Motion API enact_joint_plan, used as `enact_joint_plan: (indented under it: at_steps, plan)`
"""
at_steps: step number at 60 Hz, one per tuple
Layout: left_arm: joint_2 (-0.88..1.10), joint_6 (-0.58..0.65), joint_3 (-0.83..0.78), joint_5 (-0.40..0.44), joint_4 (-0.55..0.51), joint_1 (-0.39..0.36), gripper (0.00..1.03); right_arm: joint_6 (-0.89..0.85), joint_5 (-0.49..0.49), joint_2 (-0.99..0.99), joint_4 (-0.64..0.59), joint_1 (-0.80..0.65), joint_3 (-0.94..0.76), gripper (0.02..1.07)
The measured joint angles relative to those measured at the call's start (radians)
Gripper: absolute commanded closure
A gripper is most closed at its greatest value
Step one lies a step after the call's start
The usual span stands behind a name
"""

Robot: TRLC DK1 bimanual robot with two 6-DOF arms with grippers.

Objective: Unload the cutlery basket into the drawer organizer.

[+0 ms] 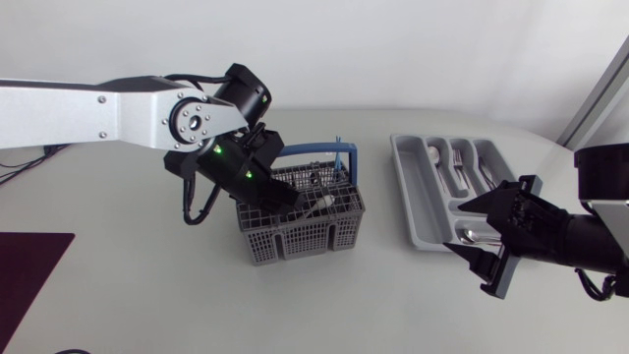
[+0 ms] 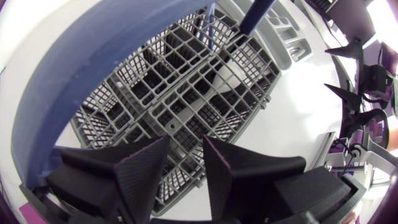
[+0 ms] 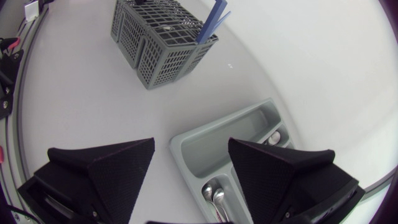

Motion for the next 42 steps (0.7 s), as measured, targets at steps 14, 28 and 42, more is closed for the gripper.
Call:
enact_joint_plan:
  at_steps: [14,28,42]
  plan:
    - [0.004,0.0,0.0,0.006,0.011,0.008,0.81,0.046,-0.006,-0.024,0.0,0.037,-0.009,0.21]
    - [0.002,0.001,-0.018,0.007,0.049,0.013,0.84,0.218,-0.038,0.015,0.034,0.09,0.011,0.21]
    - [-0.026,0.02,-0.058,0.011,0.098,0.012,0.85,0.447,-0.08,0.152,0.105,0.185,0.129,0.22]
